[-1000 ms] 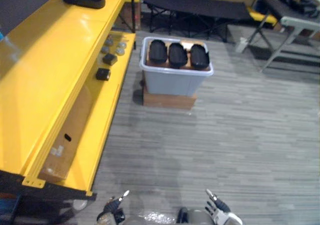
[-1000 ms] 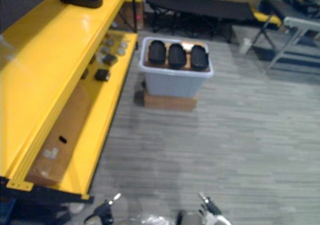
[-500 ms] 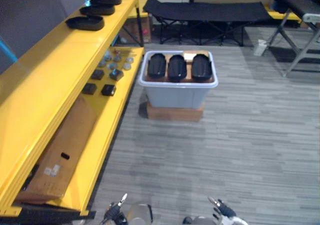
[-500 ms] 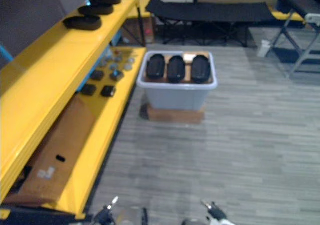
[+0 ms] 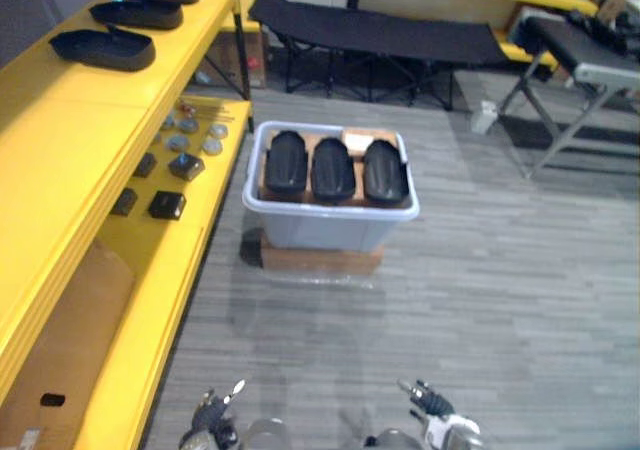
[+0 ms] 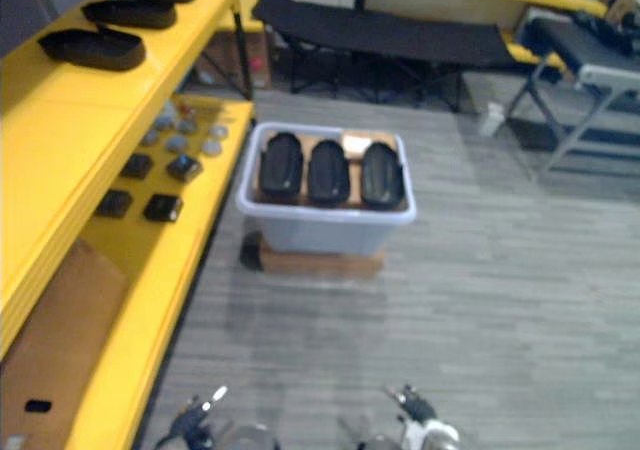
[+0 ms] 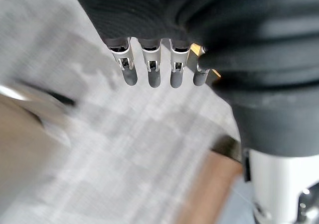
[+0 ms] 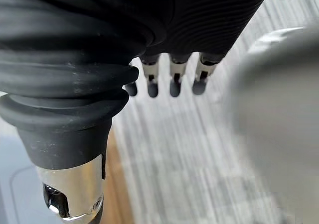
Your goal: Walk over and take plastic housings, then place them on the shelf
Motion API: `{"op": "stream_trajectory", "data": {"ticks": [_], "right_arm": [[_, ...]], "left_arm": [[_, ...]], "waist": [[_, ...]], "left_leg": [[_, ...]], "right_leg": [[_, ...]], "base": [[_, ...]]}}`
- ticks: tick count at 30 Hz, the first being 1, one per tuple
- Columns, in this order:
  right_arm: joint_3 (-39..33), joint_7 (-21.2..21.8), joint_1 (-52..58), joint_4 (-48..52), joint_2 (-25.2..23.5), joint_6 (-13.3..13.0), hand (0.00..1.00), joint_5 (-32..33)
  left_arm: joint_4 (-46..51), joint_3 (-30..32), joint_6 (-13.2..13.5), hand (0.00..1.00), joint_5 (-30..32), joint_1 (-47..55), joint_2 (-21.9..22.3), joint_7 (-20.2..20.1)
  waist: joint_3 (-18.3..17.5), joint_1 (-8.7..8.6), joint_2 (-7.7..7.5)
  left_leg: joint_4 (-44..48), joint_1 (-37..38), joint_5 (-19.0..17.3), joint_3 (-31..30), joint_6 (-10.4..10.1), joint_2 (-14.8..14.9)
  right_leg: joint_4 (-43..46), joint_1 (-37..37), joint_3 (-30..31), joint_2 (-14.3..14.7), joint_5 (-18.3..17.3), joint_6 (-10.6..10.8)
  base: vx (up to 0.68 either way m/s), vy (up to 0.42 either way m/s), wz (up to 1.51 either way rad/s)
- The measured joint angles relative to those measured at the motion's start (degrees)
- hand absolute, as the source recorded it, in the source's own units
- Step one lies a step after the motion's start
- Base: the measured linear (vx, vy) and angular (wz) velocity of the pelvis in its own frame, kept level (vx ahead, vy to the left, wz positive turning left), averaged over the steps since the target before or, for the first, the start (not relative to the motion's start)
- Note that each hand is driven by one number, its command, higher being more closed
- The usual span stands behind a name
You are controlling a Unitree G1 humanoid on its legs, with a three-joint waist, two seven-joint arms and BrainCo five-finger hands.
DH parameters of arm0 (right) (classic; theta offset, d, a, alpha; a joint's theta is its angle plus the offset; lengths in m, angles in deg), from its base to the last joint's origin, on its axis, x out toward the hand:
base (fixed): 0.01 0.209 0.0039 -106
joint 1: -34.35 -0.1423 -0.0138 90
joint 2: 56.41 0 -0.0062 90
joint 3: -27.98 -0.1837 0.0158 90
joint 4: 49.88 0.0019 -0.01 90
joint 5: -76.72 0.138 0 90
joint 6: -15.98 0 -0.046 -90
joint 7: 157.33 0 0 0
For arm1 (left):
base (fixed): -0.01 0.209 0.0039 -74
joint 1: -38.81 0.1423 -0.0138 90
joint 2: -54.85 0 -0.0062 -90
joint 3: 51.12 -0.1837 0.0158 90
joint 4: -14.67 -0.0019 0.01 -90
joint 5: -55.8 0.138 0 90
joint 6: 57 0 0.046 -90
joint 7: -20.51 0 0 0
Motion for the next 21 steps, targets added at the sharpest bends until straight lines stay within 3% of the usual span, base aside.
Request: {"op": "stream_trajectory", "data": {"ticks": [1, 2, 3, 4, 5, 7, 9, 11, 12, 13, 15, 16, 17, 20, 21], "right_arm": [[-0.5, 0.0, 0.0, 0.2, 0.2, -0.4, 0.0, -0.5], [-0.4, 0.0, 0.3, 0.0, -0.4, -0.7, 0.0, -1.1], [-0.3, 0.0, 0.9, 0.0, -1.0, -1.0, 0.0, -1.2], [-0.4, -0.1, 1.3, 0.3, -1.4, -2.0, 0.0, -1.2], [-0.6, -0.4, 0.8, 0.3, -0.7, -1.9, 0.0, -1.8], [-0.7, -0.7, 0.5, -0.1, 0.3, -1.7, 0.0, -2.3], [-0.5, -0.8, 0.4, -0.1, 0.6, -1.8, 0.0, -3.0], [-0.4, -1.2, 0.7, -0.2, 0.9, -1.6, 0.0, -3.4], [-0.1, -1.3, 1.1, -0.2, 0.9, -1.2, 0.0, -3.4], [0.0, -1.5, 1.1, -0.2, 0.9, -1.2, 0.0, -3.3], [0.0, -2.3, 0.9, -0.2, 0.6, -1.4, 0.0, -3.3], [0.0, -2.5, 0.6, -0.2, 0.7, -1.4, 0.0, -3.3], [-0.1, -2.7, 0.4, -0.6, 1.1, -1.4, 0.0, -3.3], [0.4, -2.8, -0.1, -0.6, -0.2, -1.4, 0.0, -3.4], [0.0, -2.9, -0.5, -0.6, -0.1, -1.4, 0.0, -3.4]], "left_arm": [[0.0, -0.3, 0.5, 0.0, -1.0, -1.0, 0.4, 0.5], [0.0, -0.1, 0.6, 0.0, -2.1, -1.3, 0.1, 1.1], [0.0, 0.1, 0.6, 0.0, -2.2, -1.2, -0.1, 1.3], [-0.6, 0.4, 0.5, 0.0, -2.2, -1.7, 0.1, 1.6], [-0.3, 0.2, 0.3, 0.0, -2.2, -1.4, 2.3, 2.3], [-0.2, 0.2, 0.1, 0.0, -2.2, -1.2, 5.2, 2.7], [-0.5, 0.3, -0.6, 0.0, -2.2, -0.1, 6.5, 2.8], [0.0, 2.0, -1.6, 0.0, -4.0, 0.2, 6.4, 3.1], [-0.1, 2.6, -2.0, 0.0, -4.4, 0.6, 6.0, 3.3], [0.0, 2.9, -2.2, 0.0, -4.4, 0.9, 5.6, 3.2], [0.2, 3.7, -3.2, 0.0, -4.3, 1.2, 4.8, 2.6], [0.1, 4.3, -3.3, 0.0, -4.3, 1.3, 4.8, 2.2], [-0.2, 4.7, -3.7, 0.0, -4.1, 1.9, 4.7, 1.1], [-1.9, 5.2, -3.5, 0.0, -3.4, 4.2, 1.4, -1.4], [-2.1, 5.0, -3.3, 0.0, -3.1, 4.1, 1.1, -1.7]], "waist": [[0.1, -0.09, -0.02], [-0.1, -0.04, -1.31], [-0.4, -0.12, -2.4], [-0.5, -0.74, -2.8], [-1.1, -0.94, -0.27], [-1.2, -0.93, 1.85], [-1.1, -1.26, 2.23], [0.3, -1.17, 2.51], [0.5, -0.8, 2.33], [0.4, -0.87, 2.41], [0.7, -0.48, 1.59], [0.8, -0.37, 1.57], [0.6, 0.16, 2.05], [-0.3, 0.38, -1.36], [0.0, 0.41, -1.63]], "left_leg": [[0.1, 1.2, -1.3, -0.6, -2.3, 0.9], [0.9, 2.4, -2.8, -1.5, -4.7, 0.5], [1.6, 3.1, -3.7, -2.0, -5.9, 0.1], [2.6, 4.1, -5.4, -3.8, -6.7, 0.6], [3.2, 3.9, -4.9, -6.1, -6.8, 2.3], [4.6, 3.8, -4.1, -7.1, -6.8, 3.4], [14.3, -0.2, -1.2, -8.3, -6.6, 3.4], [30.8, -6.6, 9.2, -9.9, -10.9, 4.6], [35.0, -9.0, 6.8, -9.7, -11.8, 5.1], [35.3, -11.3, 3.3, -8.7, -11.1, 5.0], [21.5, -14.3, 0.5, -2.7, -8.2, 2.3], [15.2, -14.7, 1.2, -1.8, -8.1, 1.3], [7.3, -14.2, 5.0, -0.4, -6.9, 0.4], [3.9, -11.9, 5.1, 1.6, -6.4, -2.9], [4.1, -12.0, 5.1, 1.6, -6.4, -3.4]], "right_leg": [[-6.3, -1.7, 0.2, 0.0, 5.6, -0.1], [-12.8, -1.8, 1.6, 0.0, 13.3, -0.4], [-14.0, -1.7, 2.5, -0.2, 18.1, -1.1], [-11.0, -1.9, 3.0, -0.4, 19.3, -1.6], [-7.8, -1.8, 2.7, 0.8, 15.4, -1.4], [-5.7, -2.0, 1.5, 1.2, 12.1, -2.2], [-3.3, -1.2, 1.1, 1.2, 8.7, -2.2], [-4.6, 4.0, 0.4, 1.8, 6.9, -3.0], [-6.1, 6.4, -0.2, 2.0, 6.5, -3.4], [-7.7, 8.3, -0.6, 1.9, 6.4, -3.4], [-11.1, 11.6, -0.4, 0.2, 6.9, -2.0], [-11.3, 11.9, -0.2, -0.2, 6.7, -1.1], [-11.0, 12.4, 0.7, -0.5, 5.6, 0.9], [-14.0, 13.7, 2.4, -2.9, 5.8, 1.2], [-14.2, 14.1, 2.4, -3.2, 5.8, 1.2]], "base": [[-0.19, -0.076, 0.31], [-0.12, -0.153, 0.31], [0.05, -0.275, 0.45], [0.23, -0.322, 0.61], [0.3, -0.313, 0.54], [0.25, -0.182, 0.28], [0.15, -0.125, 0.17], [0.06, -0.068, 0.1], [0.16, -0.029, 0.2], [0.28, -0.002, 0.1], [0.14, 0.082, -0.05], [-0.12, 0.173, -0.14], [-0.03, 0.141, -0.19], [0.28, 0.121, -0.03], [0.24, 0.077, 0.22]]}}
